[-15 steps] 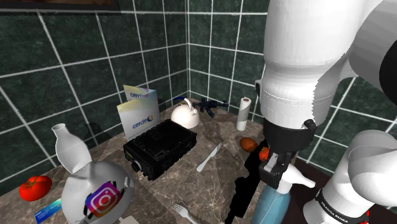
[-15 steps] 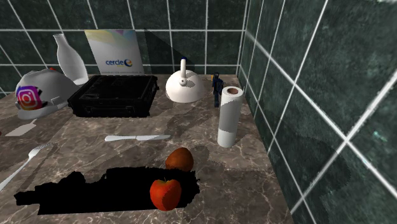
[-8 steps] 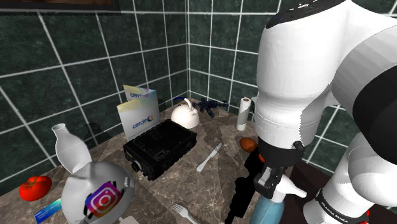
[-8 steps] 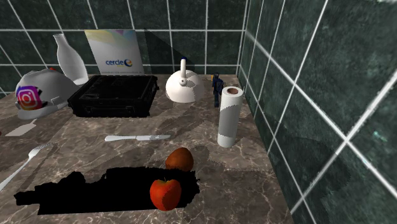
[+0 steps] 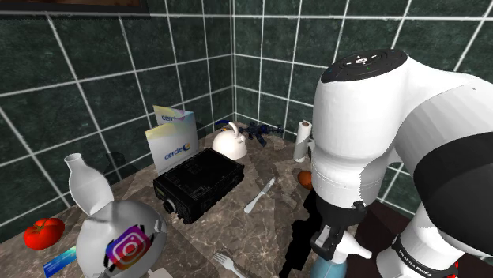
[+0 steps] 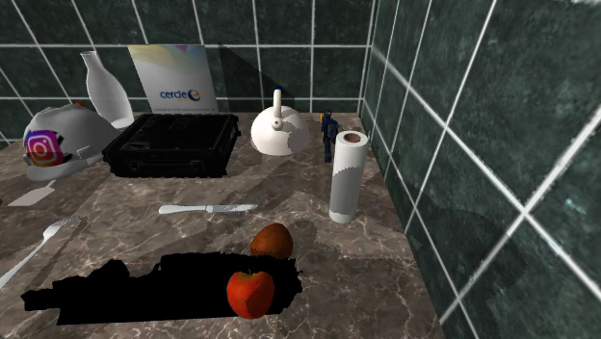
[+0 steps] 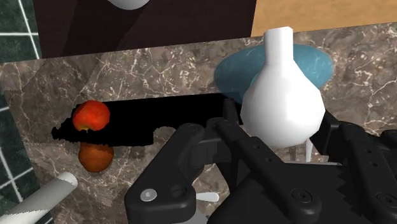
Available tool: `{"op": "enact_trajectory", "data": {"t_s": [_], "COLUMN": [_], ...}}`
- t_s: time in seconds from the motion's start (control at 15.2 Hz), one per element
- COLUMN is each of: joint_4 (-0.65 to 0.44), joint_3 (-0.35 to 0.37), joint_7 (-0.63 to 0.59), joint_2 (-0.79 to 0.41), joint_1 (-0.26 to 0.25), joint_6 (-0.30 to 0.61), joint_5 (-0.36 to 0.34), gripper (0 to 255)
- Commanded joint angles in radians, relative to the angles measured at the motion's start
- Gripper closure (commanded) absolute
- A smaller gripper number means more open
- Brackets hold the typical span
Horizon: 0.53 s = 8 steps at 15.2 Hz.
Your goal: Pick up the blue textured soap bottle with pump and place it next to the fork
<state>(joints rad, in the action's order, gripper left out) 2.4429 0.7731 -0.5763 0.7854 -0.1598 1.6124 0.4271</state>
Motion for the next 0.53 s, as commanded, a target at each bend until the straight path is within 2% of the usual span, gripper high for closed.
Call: {"op": "enact_trajectory", "data": {"t_s": [0.0,0.2,0.46], "joint_4": [0.022,0.048,0.048], "joint_3": [0.014,0.031,0.031], "joint_7": [-0.001,-0.001,-0.001], "joint_2": [-0.003,-0.008,-0.008], "joint_1": [-0.001,-0.002,-0.002], "joint_6": [0.027,0.06,0.06], "joint_5": [0.01,0.021,0.021], "gripper": [255,255,255]}}
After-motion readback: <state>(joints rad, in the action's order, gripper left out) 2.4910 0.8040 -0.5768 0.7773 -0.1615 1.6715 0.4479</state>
